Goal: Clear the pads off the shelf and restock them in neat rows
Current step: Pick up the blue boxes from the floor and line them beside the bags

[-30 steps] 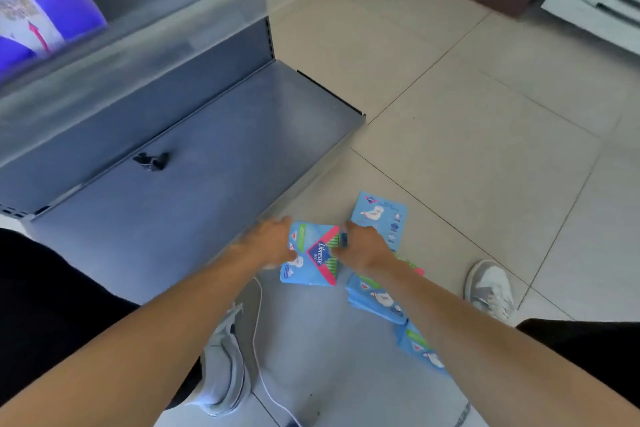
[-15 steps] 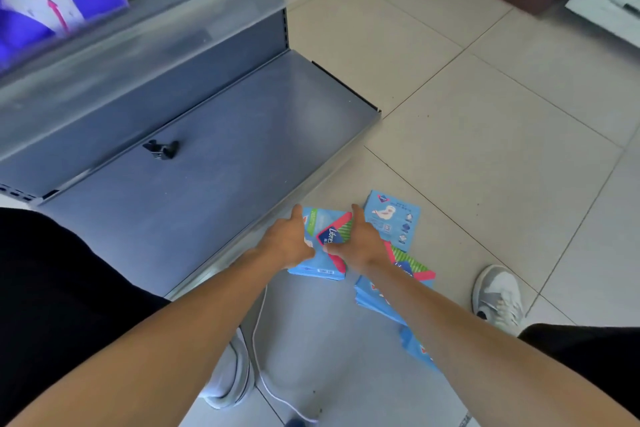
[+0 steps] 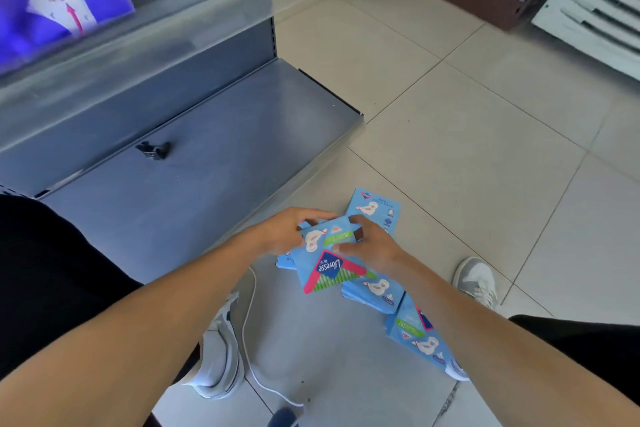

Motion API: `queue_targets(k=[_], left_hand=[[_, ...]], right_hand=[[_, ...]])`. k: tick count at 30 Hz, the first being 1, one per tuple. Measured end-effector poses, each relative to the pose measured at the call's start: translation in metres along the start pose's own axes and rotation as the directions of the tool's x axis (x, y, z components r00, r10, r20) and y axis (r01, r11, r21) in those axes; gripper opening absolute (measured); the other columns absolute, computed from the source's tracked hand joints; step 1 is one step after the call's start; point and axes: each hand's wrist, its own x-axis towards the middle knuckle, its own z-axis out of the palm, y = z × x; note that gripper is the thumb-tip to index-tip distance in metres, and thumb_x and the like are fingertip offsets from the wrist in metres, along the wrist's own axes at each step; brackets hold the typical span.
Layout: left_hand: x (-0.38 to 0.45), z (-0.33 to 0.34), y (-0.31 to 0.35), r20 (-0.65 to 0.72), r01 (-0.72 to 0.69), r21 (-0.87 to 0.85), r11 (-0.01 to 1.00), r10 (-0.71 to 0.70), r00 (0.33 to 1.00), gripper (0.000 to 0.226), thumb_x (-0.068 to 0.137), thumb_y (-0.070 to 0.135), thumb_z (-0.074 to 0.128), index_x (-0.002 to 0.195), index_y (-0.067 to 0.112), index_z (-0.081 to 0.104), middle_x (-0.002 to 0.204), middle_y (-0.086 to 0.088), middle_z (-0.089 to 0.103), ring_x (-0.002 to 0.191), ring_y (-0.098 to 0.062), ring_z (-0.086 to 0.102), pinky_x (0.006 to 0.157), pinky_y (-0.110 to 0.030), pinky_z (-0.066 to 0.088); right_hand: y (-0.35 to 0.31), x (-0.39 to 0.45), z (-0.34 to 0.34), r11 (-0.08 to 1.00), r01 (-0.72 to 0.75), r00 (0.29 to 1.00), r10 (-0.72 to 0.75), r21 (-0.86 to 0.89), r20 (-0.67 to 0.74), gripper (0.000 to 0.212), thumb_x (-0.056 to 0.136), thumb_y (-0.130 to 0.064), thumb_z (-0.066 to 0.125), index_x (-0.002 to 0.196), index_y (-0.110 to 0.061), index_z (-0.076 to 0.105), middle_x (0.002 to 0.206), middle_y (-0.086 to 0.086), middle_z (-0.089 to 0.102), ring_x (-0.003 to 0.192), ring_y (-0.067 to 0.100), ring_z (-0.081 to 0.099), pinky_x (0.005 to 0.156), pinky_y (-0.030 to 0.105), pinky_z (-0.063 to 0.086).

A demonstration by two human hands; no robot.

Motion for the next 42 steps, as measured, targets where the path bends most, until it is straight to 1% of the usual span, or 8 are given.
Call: queue_targets(k=[2, 4, 8, 11, 18, 26, 32, 42], left_hand=[[0.001, 0.003, -0.004, -0.017, -0.013, 0.025, 1.000, 0.014, 1.000, 0.069, 0.079, -0.016, 0.047, 0.122, 0.037, 0.056, 0.110, -0.001, 0.061, 0.091, -0.022, 0.060, 0.077, -0.040, 0.052], [0.005, 0.005, -0.013, -0.084, -0.015, 0.049, 0.999, 0.019, 0.996, 0.069, 0.079, -0.013, 0.052, 0.124, 0.039, 0.055, 0.122, -0.007, 0.060, 0.104, -0.030, 0.060, 0.082, -0.047, 0.053], [0.010, -0.001, -0.027, -0.211, 0.137, 0.024, 0.990, -0.129, 0.969, 0.077, 0.081, -0.010, 0.064, 0.144, 0.027, 0.042, 0.139, -0.012, 0.049, 0.097, -0.020, 0.058, 0.078, -0.027, 0.048], [0.013, -0.001, -0.035, -0.239, 0.252, 0.105, 0.962, -0.221, 0.946, 0.083, 0.082, 0.001, 0.072, 0.151, 0.017, 0.028, 0.144, -0.011, 0.046, 0.116, -0.023, 0.054, 0.087, -0.021, 0.038], [0.025, 0.011, -0.062, -0.261, 0.433, 0.135, 0.891, -0.390, 0.883, 0.072, 0.076, 0.021, 0.081, 0.132, 0.011, 0.036, 0.126, -0.008, 0.060, 0.104, -0.024, 0.058, 0.091, -0.036, 0.048], [0.041, 0.031, -0.065, -0.307, 0.543, 0.090, 0.835, -0.496, 0.812, 0.056, 0.080, 0.022, 0.077, 0.119, 0.013, 0.037, 0.114, -0.012, 0.056, 0.094, -0.030, 0.059, 0.049, -0.034, 0.051], [0.049, 0.041, -0.066, -0.270, 0.571, -0.005, 0.821, -0.551, 0.790, 0.054, 0.084, 0.009, 0.072, 0.124, 0.011, 0.036, 0.118, -0.013, 0.049, 0.108, -0.032, 0.055, 0.069, -0.048, 0.060], [0.037, 0.031, -0.058, -0.200, 0.458, -0.235, 0.857, -0.504, 0.841, 0.033, 0.083, 0.003, 0.072, 0.107, 0.009, 0.049, 0.119, -0.011, 0.057, 0.107, -0.029, 0.060, 0.075, -0.042, 0.059]], right_hand=[[0.004, -0.003, -0.005, 1.000, 0.010, 0.999, -0.010, 0.001, 0.030, 0.023, 0.083, -0.017, 0.076, 0.094, -0.025, 0.057, 0.088, -0.004, 0.067, 0.073, 0.007, 0.064, 0.069, 0.024, 0.053], [0.010, -0.004, -0.011, 0.999, 0.001, 1.000, 0.000, 0.034, -0.014, 0.018, 0.083, -0.018, 0.076, 0.089, -0.023, 0.060, 0.078, -0.008, 0.068, 0.064, 0.003, 0.063, 0.057, 0.017, 0.047], [0.026, -0.007, -0.025, 0.993, -0.046, 0.995, 0.056, 0.109, -0.087, 0.023, 0.080, -0.022, 0.080, 0.092, -0.020, 0.061, 0.084, -0.003, 0.071, 0.072, 0.014, 0.068, 0.053, 0.020, 0.043], [0.035, -0.006, -0.034, 0.985, -0.067, 0.989, 0.087, 0.161, -0.118, 0.025, 0.079, -0.020, 0.080, 0.095, -0.017, 0.062, 0.097, 0.008, 0.075, 0.082, 0.024, 0.072, 0.051, 0.020, 0.043], [0.049, -0.009, -0.042, 0.963, -0.076, 0.989, 0.105, 0.259, -0.103, 0.023, 0.081, -0.016, 0.079, 0.090, -0.021, 0.058, 0.094, 0.006, 0.073, 0.083, 0.024, 0.072, 0.075, 0.036, 0.058], [0.077, -0.004, -0.051, 0.938, -0.122, 0.979, 0.167, 0.326, -0.116, 0.042, 0.075, -0.022, 0.083, 0.107, -0.012, 0.058, 0.104, 0.010, 0.072, 0.089, 0.027, 0.073, 0.083, 0.046, 0.058], [0.086, -0.006, -0.055, 0.922, -0.140, 0.975, 0.192, 0.361, -0.112, 0.057, 0.061, -0.038, 0.088, 0.106, -0.017, 0.061, 0.104, 0.007, 0.073, 0.089, 0.027, 0.073, 0.085, 0.053, 0.057], [0.075, -0.014, -0.056, 0.917, -0.152, 0.973, 0.204, 0.370, -0.105, 0.043, 0.075, -0.025, 0.083, 0.108, -0.016, 0.058, 0.106, 0.008, 0.072, 0.090, 0.026, 0.073, 0.086, 0.051, 0.057]])
